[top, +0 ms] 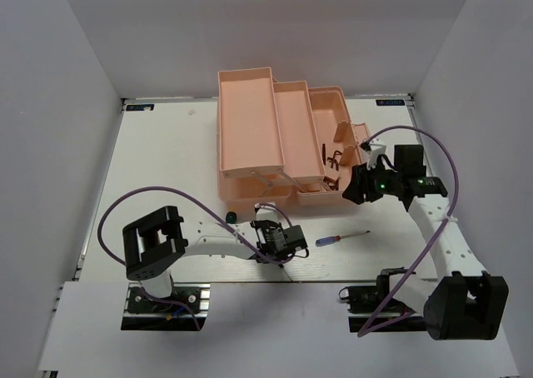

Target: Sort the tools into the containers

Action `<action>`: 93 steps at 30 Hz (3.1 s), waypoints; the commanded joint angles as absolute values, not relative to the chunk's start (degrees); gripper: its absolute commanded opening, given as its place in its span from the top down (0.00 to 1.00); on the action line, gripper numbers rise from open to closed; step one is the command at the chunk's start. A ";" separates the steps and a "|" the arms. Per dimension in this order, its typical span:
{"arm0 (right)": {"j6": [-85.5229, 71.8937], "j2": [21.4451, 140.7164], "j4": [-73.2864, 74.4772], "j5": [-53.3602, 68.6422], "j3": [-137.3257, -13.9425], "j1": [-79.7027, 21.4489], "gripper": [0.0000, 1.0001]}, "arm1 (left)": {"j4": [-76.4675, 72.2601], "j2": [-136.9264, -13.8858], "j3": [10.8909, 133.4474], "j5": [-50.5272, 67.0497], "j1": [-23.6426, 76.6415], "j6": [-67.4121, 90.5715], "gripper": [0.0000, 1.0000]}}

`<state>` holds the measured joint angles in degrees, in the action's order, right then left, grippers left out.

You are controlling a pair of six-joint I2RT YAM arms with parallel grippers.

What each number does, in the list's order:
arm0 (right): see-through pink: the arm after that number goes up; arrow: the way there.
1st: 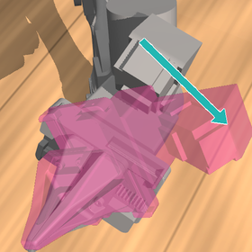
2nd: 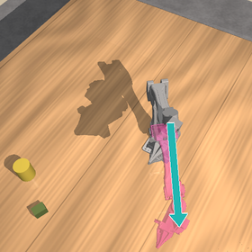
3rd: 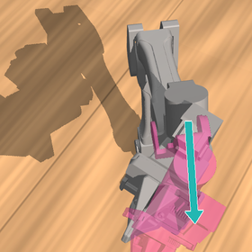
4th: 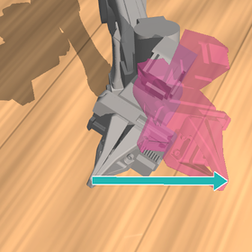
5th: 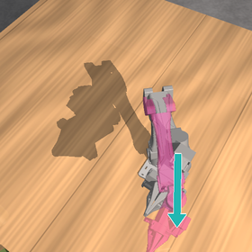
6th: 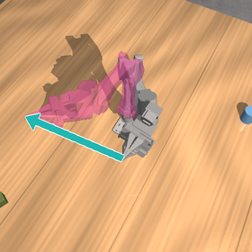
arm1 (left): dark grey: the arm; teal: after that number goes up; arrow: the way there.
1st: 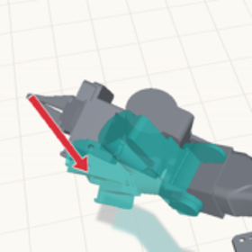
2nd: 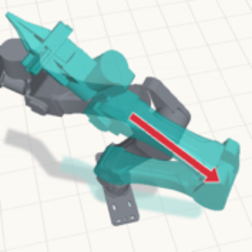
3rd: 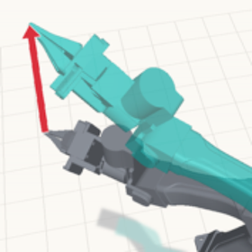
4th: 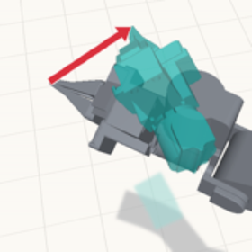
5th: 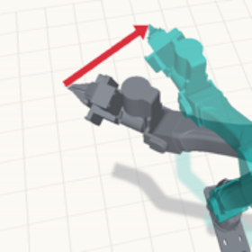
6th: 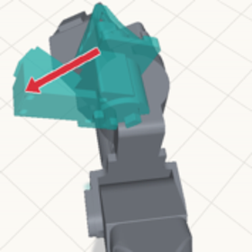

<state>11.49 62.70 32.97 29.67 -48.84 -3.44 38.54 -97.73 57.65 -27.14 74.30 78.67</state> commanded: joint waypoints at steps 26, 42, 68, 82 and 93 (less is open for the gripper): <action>75.85 65.29 27.43 41.76 -28.21 -7.11 0.23 | 51.24 -88.24 81.03 -45.78 82.53 61.71 1.00; 80.86 72.95 31.55 38.85 -30.50 -11.51 0.29 | 24.53 -92.62 96.85 -56.07 70.60 24.53 1.00; 82.80 75.23 36.03 33.75 -30.58 -14.24 0.49 | 31.46 -115.31 117.06 -40.70 50.98 25.40 0.23; 77.08 65.68 42.85 30.93 -31.11 -14.33 1.00 | 30.41 -79.85 90.66 -35.68 53.53 25.66 0.28; 53.56 54.57 55.12 40.43 -57.79 -14.42 1.00 | 51.67 -50.89 49.33 -24.80 53.53 40.59 0.53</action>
<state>66.54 53.82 53.89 37.76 -50.43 -14.44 42.41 -48.97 56.64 -30.89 53.52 33.95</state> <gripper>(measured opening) 0.184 0.478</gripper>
